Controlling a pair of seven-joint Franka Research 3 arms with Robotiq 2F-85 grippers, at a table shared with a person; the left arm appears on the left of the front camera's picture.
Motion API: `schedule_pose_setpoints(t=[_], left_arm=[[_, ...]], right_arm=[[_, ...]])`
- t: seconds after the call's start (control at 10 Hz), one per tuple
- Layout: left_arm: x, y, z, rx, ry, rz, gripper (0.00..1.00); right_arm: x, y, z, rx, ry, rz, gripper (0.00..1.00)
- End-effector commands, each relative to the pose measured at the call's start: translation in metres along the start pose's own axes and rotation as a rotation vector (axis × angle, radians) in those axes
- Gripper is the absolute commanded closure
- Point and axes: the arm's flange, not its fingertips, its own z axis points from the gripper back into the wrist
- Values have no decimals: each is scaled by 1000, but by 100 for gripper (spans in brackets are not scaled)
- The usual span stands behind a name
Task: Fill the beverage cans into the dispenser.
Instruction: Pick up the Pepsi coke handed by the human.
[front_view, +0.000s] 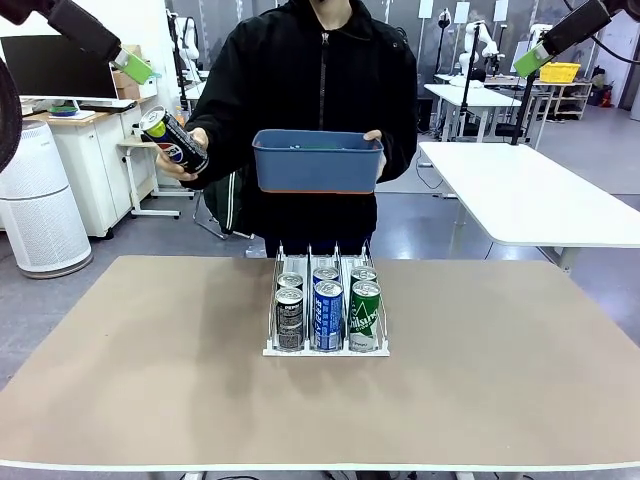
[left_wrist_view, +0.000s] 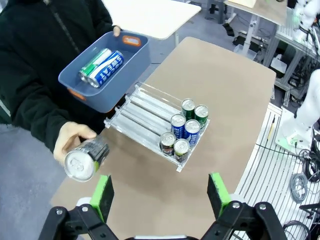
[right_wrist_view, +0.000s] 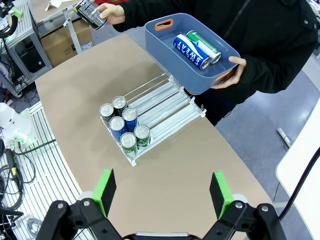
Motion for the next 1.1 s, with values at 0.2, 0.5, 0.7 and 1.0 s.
schedule_pose_setpoints(t=[0.2, 0.5, 0.7, 1.0], left_arm=[[-4, 37, -12, 58, 139, 3, 0], [-10, 67, -29, 43, 200, 1, 0], [-13, 83, -40, 33, 195, -37, 0], [-13, 95, -53, 23, 188, -108, 0]], right_arm=[[-1, 0, -1, 0, 3, 2, 0], [-1, 0, -1, 0, 3, 2, 0], [-1, 0, -1, 0, 3, 2, 0], [-1, 0, -1, 0, 3, 2, 0]])
